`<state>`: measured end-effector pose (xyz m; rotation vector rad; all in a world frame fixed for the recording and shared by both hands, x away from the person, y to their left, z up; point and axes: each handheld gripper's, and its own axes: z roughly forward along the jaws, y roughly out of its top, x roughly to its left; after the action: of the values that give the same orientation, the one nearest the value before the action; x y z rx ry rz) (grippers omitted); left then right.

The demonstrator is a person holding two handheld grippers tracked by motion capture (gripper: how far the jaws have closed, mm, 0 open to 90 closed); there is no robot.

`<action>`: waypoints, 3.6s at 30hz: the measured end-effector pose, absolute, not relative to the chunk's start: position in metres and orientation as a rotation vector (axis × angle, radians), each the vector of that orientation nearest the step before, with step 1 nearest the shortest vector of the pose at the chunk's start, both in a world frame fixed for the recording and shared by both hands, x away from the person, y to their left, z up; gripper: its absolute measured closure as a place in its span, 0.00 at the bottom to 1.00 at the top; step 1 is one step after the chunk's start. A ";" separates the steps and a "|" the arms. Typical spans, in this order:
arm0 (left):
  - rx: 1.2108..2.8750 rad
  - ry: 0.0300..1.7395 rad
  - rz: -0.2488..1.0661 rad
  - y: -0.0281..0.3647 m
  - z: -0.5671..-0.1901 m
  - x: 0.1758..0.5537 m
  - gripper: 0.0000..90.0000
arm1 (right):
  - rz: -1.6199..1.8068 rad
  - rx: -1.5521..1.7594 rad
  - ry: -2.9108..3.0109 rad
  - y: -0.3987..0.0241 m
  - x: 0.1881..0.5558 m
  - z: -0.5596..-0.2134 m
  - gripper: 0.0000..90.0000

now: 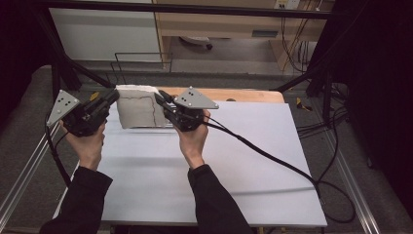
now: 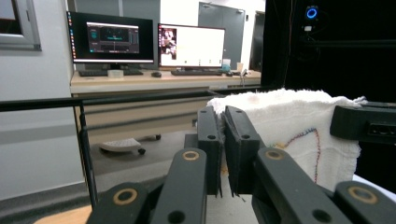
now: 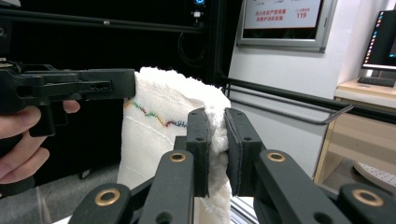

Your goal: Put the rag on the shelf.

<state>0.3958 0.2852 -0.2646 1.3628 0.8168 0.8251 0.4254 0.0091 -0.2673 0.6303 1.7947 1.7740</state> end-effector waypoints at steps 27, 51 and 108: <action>1.310 0.796 0.877 0.291 -0.224 0.426 0.95 | 1.750 0.606 1.725 0.022 0.452 -0.221 0.90; 1.301 0.807 0.930 0.292 -0.186 0.457 0.95 | 1.720 0.617 1.689 0.034 0.480 -0.188 0.90; 1.376 0.883 0.953 0.291 -0.175 0.527 0.95 | 1.635 0.705 1.728 0.047 0.546 -0.178 0.90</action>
<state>0.5275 0.2913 -0.1747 1.3758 0.8830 0.9535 0.5459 0.0469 -0.1781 0.7045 1.7280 1.6347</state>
